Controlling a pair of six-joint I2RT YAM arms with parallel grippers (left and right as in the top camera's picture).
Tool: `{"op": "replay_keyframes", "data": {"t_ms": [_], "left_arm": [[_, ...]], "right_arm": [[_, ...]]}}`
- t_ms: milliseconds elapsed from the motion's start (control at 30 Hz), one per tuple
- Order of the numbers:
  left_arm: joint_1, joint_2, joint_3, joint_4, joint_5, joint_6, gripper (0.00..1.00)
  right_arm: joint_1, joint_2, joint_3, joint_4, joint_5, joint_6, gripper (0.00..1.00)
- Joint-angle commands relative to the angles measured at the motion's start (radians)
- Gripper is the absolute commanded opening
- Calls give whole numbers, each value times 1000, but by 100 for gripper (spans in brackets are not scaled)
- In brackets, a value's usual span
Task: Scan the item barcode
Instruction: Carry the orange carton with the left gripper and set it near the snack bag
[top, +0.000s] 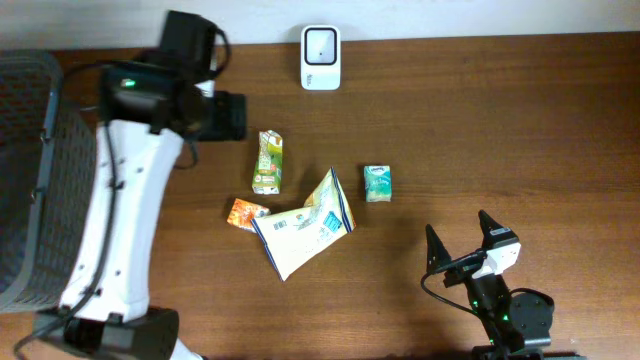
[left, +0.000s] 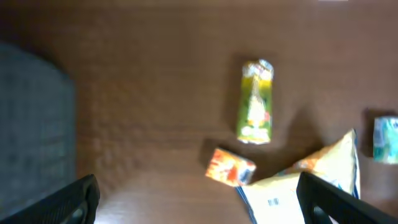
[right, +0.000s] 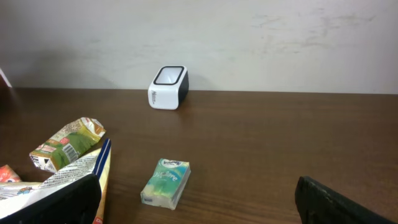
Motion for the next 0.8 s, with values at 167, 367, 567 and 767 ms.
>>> {"op": "replay_keyframes", "data": {"t_ms": [167, 367, 567, 767], "left_arm": [[220, -11, 162, -49, 16, 117, 99], [385, -11, 289, -21, 16, 117, 99], [539, -3, 288, -11, 16, 117, 99], [574, -2, 288, -13, 16, 117, 99]], "right_arm": [[5, -6, -6, -3, -5, 3, 99], [5, -6, -6, -3, -5, 3, 99], [5, -6, -6, -3, -5, 3, 99], [5, -6, -6, -3, -5, 3, 99]]}}
